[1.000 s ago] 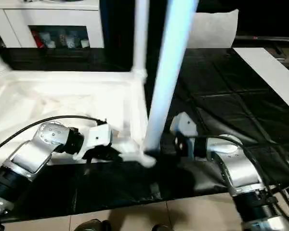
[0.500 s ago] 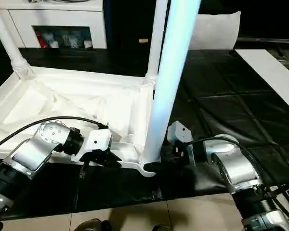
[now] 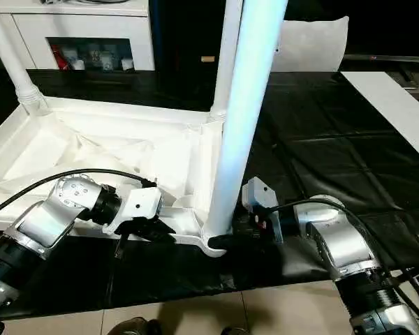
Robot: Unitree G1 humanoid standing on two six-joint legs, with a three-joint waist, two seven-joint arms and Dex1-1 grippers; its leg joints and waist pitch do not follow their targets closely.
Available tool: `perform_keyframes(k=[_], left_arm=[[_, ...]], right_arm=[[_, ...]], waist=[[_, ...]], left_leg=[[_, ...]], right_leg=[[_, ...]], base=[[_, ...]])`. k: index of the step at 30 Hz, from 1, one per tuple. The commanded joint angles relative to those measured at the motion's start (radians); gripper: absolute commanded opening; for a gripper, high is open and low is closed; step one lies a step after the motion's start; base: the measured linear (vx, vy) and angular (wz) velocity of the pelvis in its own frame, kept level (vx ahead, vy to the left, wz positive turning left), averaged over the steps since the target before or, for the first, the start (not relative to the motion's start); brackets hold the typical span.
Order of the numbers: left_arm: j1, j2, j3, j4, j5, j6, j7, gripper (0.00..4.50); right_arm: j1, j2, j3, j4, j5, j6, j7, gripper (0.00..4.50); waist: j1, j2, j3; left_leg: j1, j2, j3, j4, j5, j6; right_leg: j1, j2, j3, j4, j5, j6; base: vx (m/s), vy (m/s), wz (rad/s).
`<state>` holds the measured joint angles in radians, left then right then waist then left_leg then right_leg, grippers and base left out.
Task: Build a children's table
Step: Rotate leg to tighten
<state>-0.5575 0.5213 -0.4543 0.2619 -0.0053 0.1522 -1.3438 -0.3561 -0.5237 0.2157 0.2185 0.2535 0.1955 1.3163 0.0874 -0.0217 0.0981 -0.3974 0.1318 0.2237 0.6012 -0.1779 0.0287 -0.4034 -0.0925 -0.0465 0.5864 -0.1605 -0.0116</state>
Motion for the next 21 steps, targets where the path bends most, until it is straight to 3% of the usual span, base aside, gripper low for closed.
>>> perform_keyframes(k=[1, 3, 5, 6, 7, 8, 10, 12, 14, 16, 17, 19, 21], left_arm=[[0.010, -0.027, 0.007, -0.024, 0.004, 0.072, 0.052, 0.00], [0.015, -0.042, 0.021, -0.029, 0.004, 0.115, 0.092, 0.00], [0.020, -0.095, 0.061, -0.044, -0.002, 0.219, 0.197, 0.00], [0.020, -0.118, 0.077, -0.050, -0.004, 0.255, 0.240, 0.00], [0.020, -0.118, 0.077, -0.050, -0.004, 0.255, 0.240, 0.00], [0.017, -0.168, 0.109, -0.057, -0.012, 0.311, 0.317, 0.00], [0.014, -0.197, 0.127, -0.061, -0.014, 0.343, 0.361, 0.00], [-0.004, -0.300, 0.182, -0.070, 0.000, 0.429, 0.518, 0.00], [-0.009, -0.325, 0.195, -0.071, 0.008, 0.448, 0.559, 0.00], [-0.027, -0.400, 0.236, -0.057, 0.042, 0.474, 0.713, 0.00], [-0.031, -0.416, 0.243, -0.054, 0.049, 0.474, 0.744, 0.00], [-0.039, -0.462, 0.252, -0.057, 0.065, 0.476, 0.814, 0.00], [-0.040, -0.476, 0.248, -0.067, 0.076, 0.484, 0.831, 0.00]], right_arm=[[0.027, 0.033, -0.016, -0.048, 0.057, 0.064, -0.030, 2.66], [0.038, 0.050, -0.021, -0.061, 0.067, 0.085, -0.056, 2.66], [0.044, 0.116, -0.037, -0.052, 0.062, 0.148, -0.177, 2.65], [0.042, 0.146, -0.045, -0.040, 0.055, 0.173, -0.233, 2.65], [0.042, 0.146, -0.045, -0.040, 0.055, 0.173, -0.233, 2.65], [0.033, 0.212, -0.068, -0.018, 0.053, 0.192, -0.333, 2.64], [0.027, 0.251, -0.084, -0.013, 0.060, 0.199, -0.385, 2.64], [-0.002, 0.378, -0.123, 0.015, 0.048, 0.218, -0.568, 2.64], [-0.008, 0.402, -0.123, 0.020, 0.033, 0.220, -0.606, 2.64], [-0.043, 0.499, -0.155, 0.081, -0.023, 0.213, -0.810, 2.63], [-0.052, 0.521, -0.166, 0.098, -0.033, 0.213, -0.856, 2.63], [-0.071, 0.579, -0.200, 0.144, -0.051, 0.186, -0.970, 2.63], [-0.074, 0.607, -0.224, 0.152, -0.041, 0.169, -0.997, 2.63]], waist=[[-0.008, -0.003, -0.075], [-0.008, -0.004, -0.072], [-0.012, -0.004, -0.066], [-0.018, 0.001, -0.062], [-0.018, 0.001, -0.062], [-0.030, -0.002, -0.059], [-0.048, -0.001, -0.059], [-0.065, -0.003, -0.060], [-0.078, -0.004, -0.062], [-0.091, -0.005, -0.060], [-0.093, -0.010, -0.061], [-0.095, -0.005, -0.063], [-0.092, -0.004, -0.068]], left_leg=[[0.046, 0.110, -0.054, -0.088, -0.270, -0.009], [0.043, 0.109, -0.058, -0.089, -0.284, -0.013], [0.049, 0.109, -0.059, -0.089, -0.333, -0.032], [0.050, 0.107, -0.068, -0.092, -0.391, -0.064], [0.050, 0.107, -0.068, -0.092, -0.391, -0.064], [0.052, 0.105, -0.073, -0.092, -0.439, -0.089], [0.045, 0.103, -0.083, -0.094, -0.473, -0.100], [0.044, 0.101, -0.088, -0.095, -0.494, -0.107], [0.036, 0.100, -0.091, -0.097, -0.485, -0.108], [0.043, 0.095, -0.086, -0.091, -0.494, -0.094], [0.043, 0.093, -0.086, -0.088, -0.488, -0.089], [0.040, 0.093, -0.083, -0.088, -0.452, -0.070], [0.040, 0.094, -0.077, -0.089, -0.422, -0.058]], right_leg=[[0.029, -0.080, 0.049, -0.055, -0.266, -0.246], [0.029, -0.084, 0.049, -0.059, -0.301, -0.243], [0.021, -0.084, 0.050, -0.069, -0.386, -0.224], [0.017, -0.085, 0.049, -0.075, -0.465, -0.204], [0.017, -0.085, 0.049, -0.075, -0.465, -0.204], [0.010, -0.086, 0.047, -0.080, -0.526, -0.184], [0.017, -0.089, 0.041, -0.086, -0.580, -0.152], [0.013, -0.086, 0.037, -0.090, -0.578, -0.145], [0.017, -0.086, 0.033, -0.089, -0.576, -0.135], [0.004, -0.086, 0.038, -0.101, -0.587, -0.131], [0.006, -0.087, 0.036, -0.103, -0.593, -0.128], [0.005, -0.086, 0.040, -0.105, -0.575, -0.123], [0.004, -0.081, 0.043, -0.102, -0.503, -0.131]], base=[[0.000, 0.000, 0.00], [0.000, 0.000, 0.00], [0.000, 0.000, 0.00], [0.000, 0.000, 0.00], [0.000, 0.000, 0.00], [0.000, 0.000, 0.00], [0.000, 0.000, 0.00], [0.000, 0.000, 0.00], [0.000, 0.000, 0.00], [0.000, 0.000, 0.00], [0.000, 0.000, 0.00], [0.000, 0.000, 0.00], [0.000, 0.000, 0.00]])
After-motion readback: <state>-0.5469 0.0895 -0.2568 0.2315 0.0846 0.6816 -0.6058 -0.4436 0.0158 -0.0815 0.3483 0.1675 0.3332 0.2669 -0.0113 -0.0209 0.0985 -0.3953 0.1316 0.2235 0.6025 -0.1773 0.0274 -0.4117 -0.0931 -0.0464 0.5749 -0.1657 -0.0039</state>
